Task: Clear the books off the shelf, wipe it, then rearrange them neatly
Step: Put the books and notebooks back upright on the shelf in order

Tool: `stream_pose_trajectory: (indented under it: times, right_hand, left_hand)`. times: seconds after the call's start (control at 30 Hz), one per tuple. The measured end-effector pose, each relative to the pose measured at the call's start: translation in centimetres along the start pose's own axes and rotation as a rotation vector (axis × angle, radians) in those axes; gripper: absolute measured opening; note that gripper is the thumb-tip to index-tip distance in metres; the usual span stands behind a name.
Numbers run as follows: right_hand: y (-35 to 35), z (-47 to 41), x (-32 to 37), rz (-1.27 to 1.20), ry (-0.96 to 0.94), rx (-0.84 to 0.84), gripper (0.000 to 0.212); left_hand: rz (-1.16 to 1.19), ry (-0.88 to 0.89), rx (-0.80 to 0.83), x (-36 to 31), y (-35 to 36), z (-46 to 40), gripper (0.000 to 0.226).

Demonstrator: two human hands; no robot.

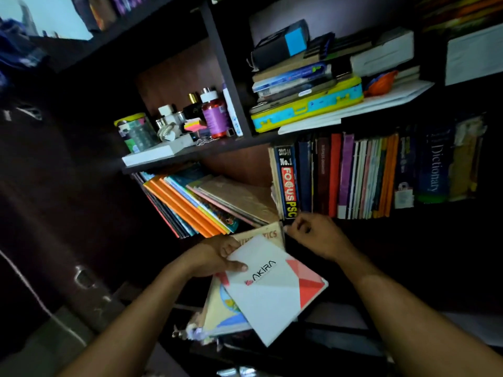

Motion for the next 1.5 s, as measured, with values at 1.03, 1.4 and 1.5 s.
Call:
stream_pose_trajectory:
  times: [1.03,1.4,1.5]
  right_hand:
    - [-0.2,0.3,0.7,-0.294,0.066,-0.145,0.084]
    - [-0.5,-1.5,0.5,-0.437,0.0,-0.073,0.08]
    - [-0.8,-1.4,-0.1,-0.264,-0.076,-0.162,0.064]
  left_hand:
    - [0.515,0.19,-0.587,-10.2,6.3,-2.1,0.052]
    - [0.241,0.223,-0.76,-10.9,6.8,-4.2,0.064]
    - [0.242,0.223,-0.805,-11.4,6.4,-4.7,0.065]
Point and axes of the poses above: each hand's wrist, its own z-axis away from the middle knuckle, its own y-axis out of the palm, x = y × z, the point moved 2 cm from there along -z, towards the middle knuckle
